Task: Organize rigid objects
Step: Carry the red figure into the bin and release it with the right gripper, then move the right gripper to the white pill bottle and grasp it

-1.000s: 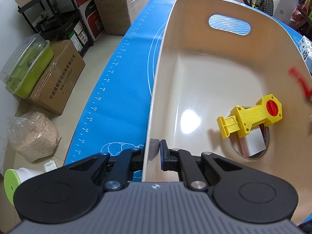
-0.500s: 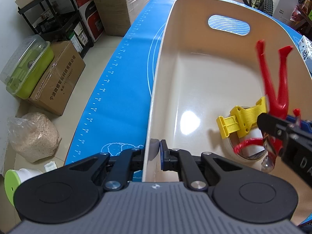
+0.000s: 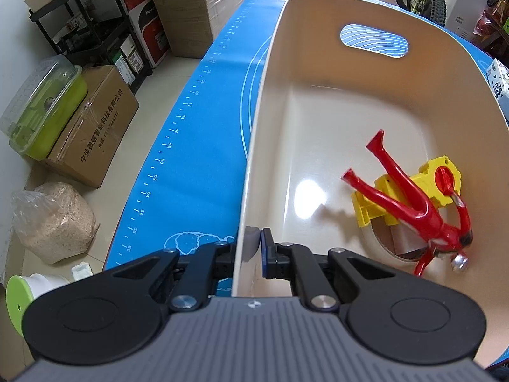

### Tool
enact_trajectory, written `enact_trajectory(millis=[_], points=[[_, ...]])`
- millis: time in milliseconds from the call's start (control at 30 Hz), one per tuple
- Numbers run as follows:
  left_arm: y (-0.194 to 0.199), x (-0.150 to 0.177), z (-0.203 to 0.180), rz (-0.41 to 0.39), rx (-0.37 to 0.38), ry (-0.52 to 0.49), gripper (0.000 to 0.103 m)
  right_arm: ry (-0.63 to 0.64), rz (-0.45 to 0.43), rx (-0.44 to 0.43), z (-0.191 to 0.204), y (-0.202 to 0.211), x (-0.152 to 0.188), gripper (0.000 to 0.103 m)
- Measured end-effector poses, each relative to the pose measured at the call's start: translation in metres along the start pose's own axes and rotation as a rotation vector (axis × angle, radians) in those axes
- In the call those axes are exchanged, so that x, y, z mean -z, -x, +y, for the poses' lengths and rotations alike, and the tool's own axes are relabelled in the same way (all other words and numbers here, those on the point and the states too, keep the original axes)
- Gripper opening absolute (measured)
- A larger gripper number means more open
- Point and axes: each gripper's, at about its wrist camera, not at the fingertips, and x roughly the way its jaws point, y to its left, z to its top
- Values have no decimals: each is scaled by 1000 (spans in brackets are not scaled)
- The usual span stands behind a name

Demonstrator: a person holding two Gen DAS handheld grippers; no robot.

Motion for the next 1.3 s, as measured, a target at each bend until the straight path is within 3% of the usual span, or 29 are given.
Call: enact_trajectory(millis=[133,200,533,700,900,1300], points=[[0,0,0,-1,1,1,11,-6,11,48,-24,10,2,87],[0,0,1,0,2,2,11,-11,21,71,-35,12,6,94],[1,0,1,-1,2,4,11,-58,173,148,-89,-3,40,94],[1,0,1,0,2,5,11,5,222,195,-95,-18,59,95],[1,0,1,0,3,6,11,54,308,166,-100,-35,72,95],[0,1,1,1,6,9,11,94,343,135,-113,-50,82,90]])
